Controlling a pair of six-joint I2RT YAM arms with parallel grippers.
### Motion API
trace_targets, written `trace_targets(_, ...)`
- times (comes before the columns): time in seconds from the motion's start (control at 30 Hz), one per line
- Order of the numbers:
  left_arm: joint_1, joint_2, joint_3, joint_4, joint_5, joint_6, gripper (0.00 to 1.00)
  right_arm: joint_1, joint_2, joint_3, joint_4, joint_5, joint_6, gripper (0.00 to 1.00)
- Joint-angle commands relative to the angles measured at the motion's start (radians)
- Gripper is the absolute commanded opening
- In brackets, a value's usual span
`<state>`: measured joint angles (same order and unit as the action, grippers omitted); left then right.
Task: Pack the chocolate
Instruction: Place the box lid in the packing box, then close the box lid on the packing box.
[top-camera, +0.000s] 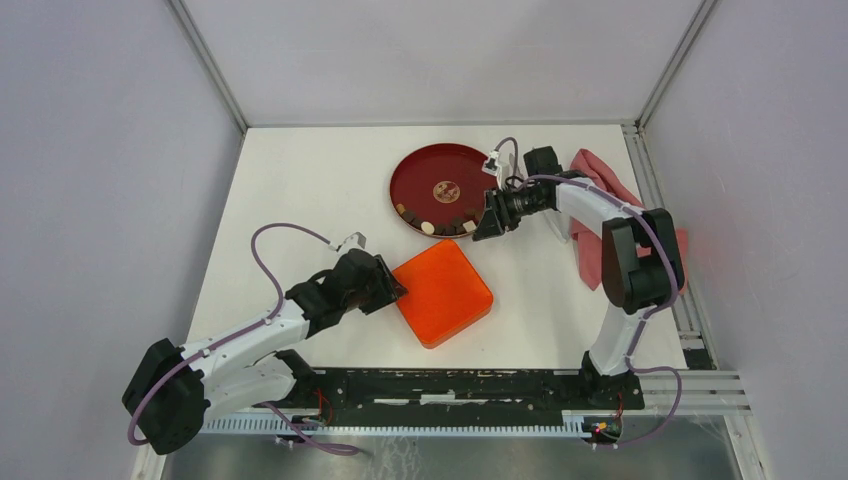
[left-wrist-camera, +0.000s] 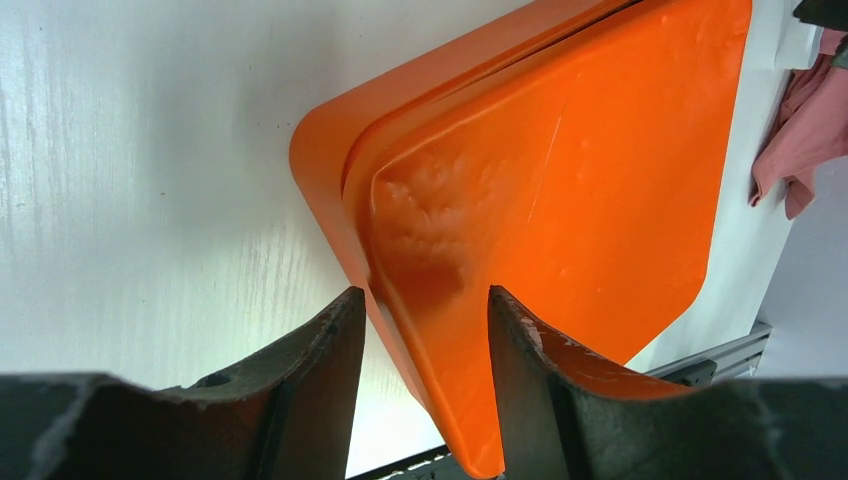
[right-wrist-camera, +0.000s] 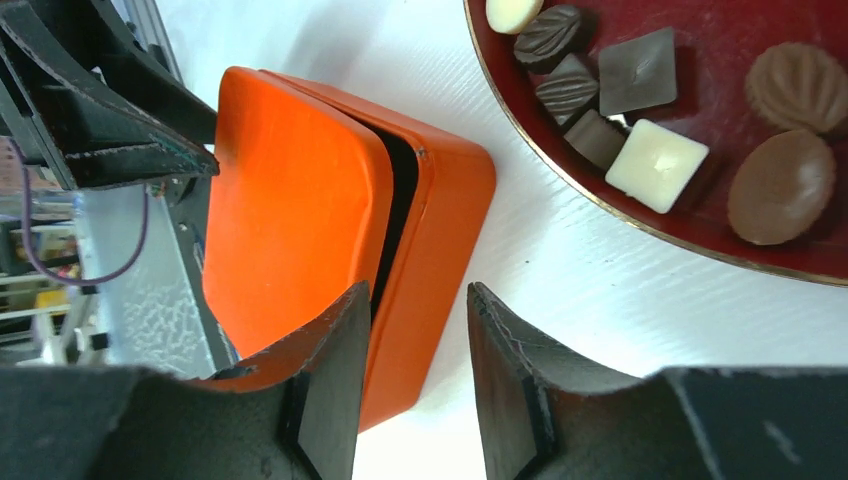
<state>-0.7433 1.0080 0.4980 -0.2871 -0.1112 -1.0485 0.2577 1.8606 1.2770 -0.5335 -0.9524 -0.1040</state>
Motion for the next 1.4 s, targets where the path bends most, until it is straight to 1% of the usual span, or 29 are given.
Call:
trace_targets(0.0,-0.006,-0.002,0.046,0.004,-0.034,0.039,0.54,-0.002,-0.110,0.047,-0.037,0.005,-0.210,0.47)
trace_targets(0.07,-0.005,-0.007,0.051,0.001,-0.032,0.041,0.55,-0.001,-0.166,0.037,-0.077,-0.012,-0.361,0.47)
trace_targets(0.13,-0.004,-0.011,0.053,-0.002,-0.032,0.043,0.55,0.001,-0.237,-0.005,-0.117,-0.031,-0.538,0.53)
trace_targets(0.2,-0.005,-0.014,0.055,-0.004,-0.035,0.045,0.55,0.010,-0.317,-0.067,-0.153,-0.044,-0.729,0.56)
trace_targets(0.3,-0.005,-0.011,0.057,-0.007,-0.042,0.047,0.55,0.036,-0.449,-0.196,-0.188,-0.065,-1.039,0.64)
trace_targets(0.33,-0.005,-0.010,0.057,-0.007,-0.042,0.048,0.55,0.052,-0.498,-0.244,-0.204,-0.068,-1.164,0.64)
trace_targets(0.4,-0.005,-0.005,0.061,-0.009,-0.043,0.050,0.55,0.084,-0.573,-0.332,-0.234,-0.075,-1.391,0.72)
trace_targets(0.43,-0.005,-0.002,0.064,-0.008,-0.043,0.050,0.55,0.100,-0.608,-0.368,-0.234,-0.081,-1.476,0.78)
trace_targets(0.5,-0.005,0.001,0.067,-0.006,-0.042,0.051,0.55,0.142,-0.661,-0.445,-0.213,-0.100,-1.565,0.85)
trace_targets(0.53,-0.005,0.005,0.069,-0.004,-0.040,0.053,0.55,0.172,-0.679,-0.469,-0.185,-0.107,-1.568,0.87)
trace_targets(0.6,-0.005,0.011,0.072,-0.003,-0.037,0.056,0.55,0.232,-0.686,-0.481,-0.162,-0.097,-1.542,0.88)
trace_targets(0.67,-0.005,0.018,0.074,0.002,-0.033,0.053,0.55,0.291,-0.689,-0.493,-0.096,-0.055,-1.460,0.88)
trace_targets(0.73,-0.005,0.027,0.076,0.007,-0.028,0.050,0.55,0.359,-0.692,-0.515,0.013,0.036,-1.346,0.88)
trace_targets(0.8,-0.004,0.032,0.081,0.005,-0.027,0.048,0.55,0.433,-0.684,-0.535,0.094,0.166,-1.258,0.88)
trace_targets(0.93,-0.006,0.034,0.089,-0.006,-0.032,0.047,0.55,0.569,-0.685,-0.586,0.206,0.318,-1.170,0.90)
trace_targets(1.0,-0.005,0.032,0.089,-0.013,-0.037,0.047,0.55,0.616,-0.690,-0.606,0.231,0.366,-1.164,0.91)
trace_targets(1.13,-0.005,0.034,0.089,-0.018,-0.041,0.050,0.55,0.661,-0.688,-0.627,0.270,0.430,-1.144,0.91)
trace_targets(1.37,-0.004,0.036,0.089,-0.025,-0.048,0.052,0.55,0.670,-0.672,-0.644,0.330,0.494,-1.100,0.90)
